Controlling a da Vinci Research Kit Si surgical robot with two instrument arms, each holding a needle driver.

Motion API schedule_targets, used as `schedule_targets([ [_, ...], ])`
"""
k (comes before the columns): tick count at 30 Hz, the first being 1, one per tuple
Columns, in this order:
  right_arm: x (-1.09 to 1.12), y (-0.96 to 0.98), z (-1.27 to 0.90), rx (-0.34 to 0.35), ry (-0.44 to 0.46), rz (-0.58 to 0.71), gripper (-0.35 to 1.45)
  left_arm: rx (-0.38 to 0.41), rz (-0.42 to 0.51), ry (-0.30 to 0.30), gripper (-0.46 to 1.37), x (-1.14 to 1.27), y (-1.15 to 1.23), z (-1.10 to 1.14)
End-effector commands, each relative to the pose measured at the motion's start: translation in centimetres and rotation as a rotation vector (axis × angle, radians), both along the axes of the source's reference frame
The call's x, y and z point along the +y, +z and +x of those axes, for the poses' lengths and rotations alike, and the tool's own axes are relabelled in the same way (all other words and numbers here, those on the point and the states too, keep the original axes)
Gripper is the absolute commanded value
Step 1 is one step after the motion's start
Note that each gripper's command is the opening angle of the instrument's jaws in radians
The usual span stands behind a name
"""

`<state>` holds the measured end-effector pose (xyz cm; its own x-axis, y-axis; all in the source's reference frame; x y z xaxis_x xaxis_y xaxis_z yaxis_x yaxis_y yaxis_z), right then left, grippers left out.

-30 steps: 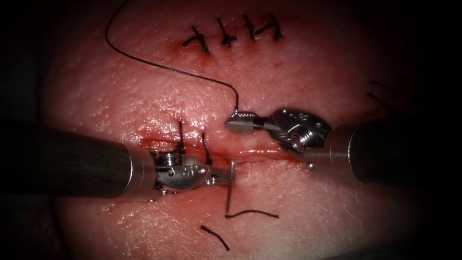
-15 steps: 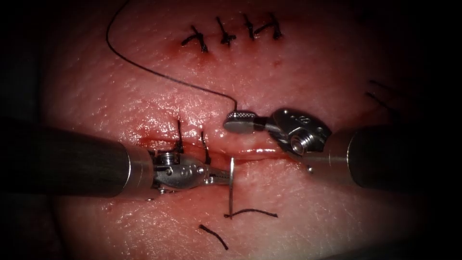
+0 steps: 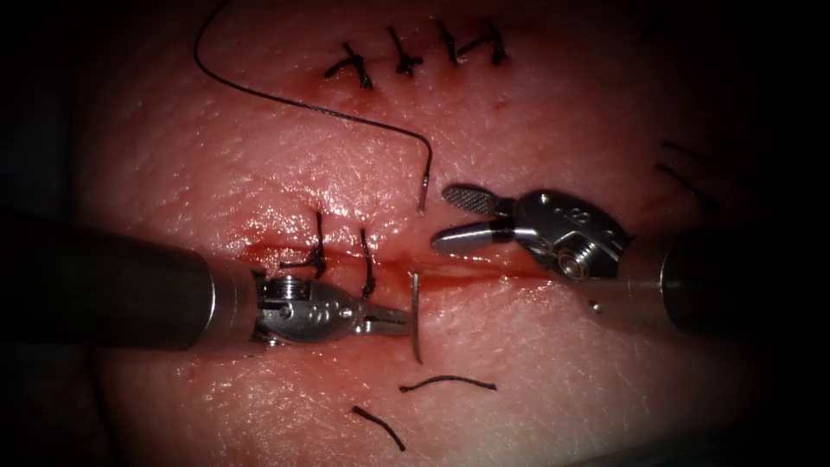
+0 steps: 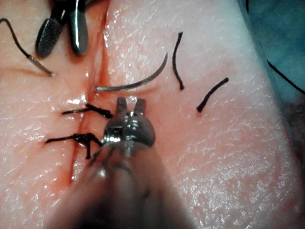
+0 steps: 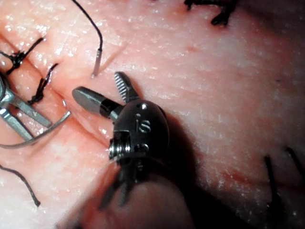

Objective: Wound Closure
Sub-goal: Pull needle through wound with left end-effector

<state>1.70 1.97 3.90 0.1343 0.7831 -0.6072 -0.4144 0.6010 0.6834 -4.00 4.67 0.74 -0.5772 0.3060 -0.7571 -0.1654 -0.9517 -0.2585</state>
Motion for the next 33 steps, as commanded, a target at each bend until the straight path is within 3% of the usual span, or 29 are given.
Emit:
schedule_targets([
  [1, 0.00, 0.00, -0.01, -0.001, 0.000, 0.000, 0.67, -0.014, -0.041, 0.008, 0.45, 0.01, -0.02, 0.00],
  [4, 0.01, 0.01, -0.03, 0.001, -0.002, -0.001, 0.63, -0.037, -0.103, 0.015, 0.67, 0.03, -0.09, -0.04],
  [7, 0.01, 0.01, -0.03, 0.005, -0.006, 0.000, 0.59, -0.039, -0.120, 0.024, 0.77, 0.03, -0.13, -0.07],
  [15, 0.00, 0.02, -0.02, 0.010, -0.010, 0.000, 0.49, -0.057, -0.175, 0.063, 0.92, 0.01, -0.17, -0.22],
  [27, -0.06, 0.11, -0.03, 0.015, -0.009, -0.015, 0.35, -0.105, -0.212, 0.040, 0.82, 0.09, -0.33, -0.38],
  [33, -0.09, 0.14, -0.03, 0.016, -0.009, -0.022, 0.34, -0.109, -0.217, 0.041, 0.68, 0.11, -0.35, -0.48],
])
